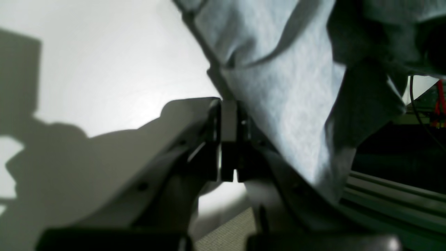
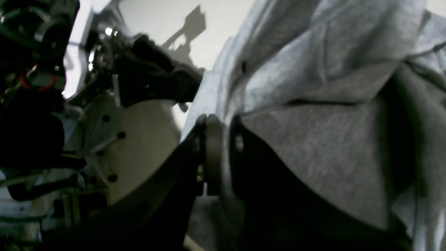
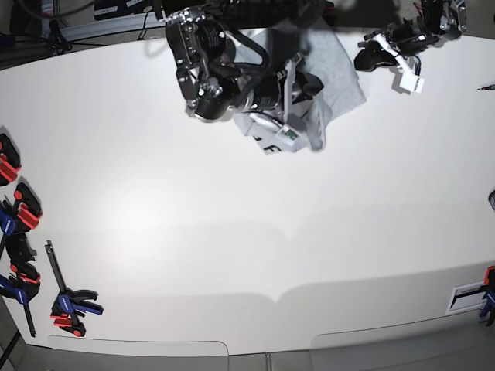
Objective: Fold the T-shirt properly
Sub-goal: 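Grasp the folded shirt with both grippers and lift it up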
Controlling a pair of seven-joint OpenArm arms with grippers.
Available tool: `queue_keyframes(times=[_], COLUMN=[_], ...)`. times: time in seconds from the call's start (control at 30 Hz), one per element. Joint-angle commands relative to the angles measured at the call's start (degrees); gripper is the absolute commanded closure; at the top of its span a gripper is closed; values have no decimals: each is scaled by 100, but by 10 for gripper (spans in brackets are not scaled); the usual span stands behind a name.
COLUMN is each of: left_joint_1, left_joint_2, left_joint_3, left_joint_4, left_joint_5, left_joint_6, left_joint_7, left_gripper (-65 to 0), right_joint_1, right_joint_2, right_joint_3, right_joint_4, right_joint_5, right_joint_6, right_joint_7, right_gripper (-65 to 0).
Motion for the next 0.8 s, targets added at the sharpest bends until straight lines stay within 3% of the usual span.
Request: queue_keyframes(times=[0.0,0.27,0.33,0.4,0.53,0.77], left_joint_1=[33,33,33,33,33,33], left_joint_2=[-63,-63,-63,-63,-63,-63], left_joint_3=[-24,-24,-24,-24,-24,-24], left_joint_4=[50,50,50,50,50,50], left_joint_5=[-15,-13,-13,-13,-13,-13], left_joint_6=[-32,-32,-32,-32,-32,-32], left_joint_7=[-4,-4,-4,-4,-7,-7], left_gripper=[0,0,0,0,0,0], right_joint_1=[74,74,74,74,74,74], right_joint_2=[-57,-57,-57,-57,-57,-57], right_joint_3=[-76,-234,-234,-238,-417,-1274], right_joint_4=[105,105,105,105,105,105], right_joint_5=[146,149,181,367,691,691], right_joint_6=[-24,-24,-24,-24,-22,-20], right_joint_7=[116,118,118,114,83,105], right_gripper=[0,0,-85,-124,-124,-124])
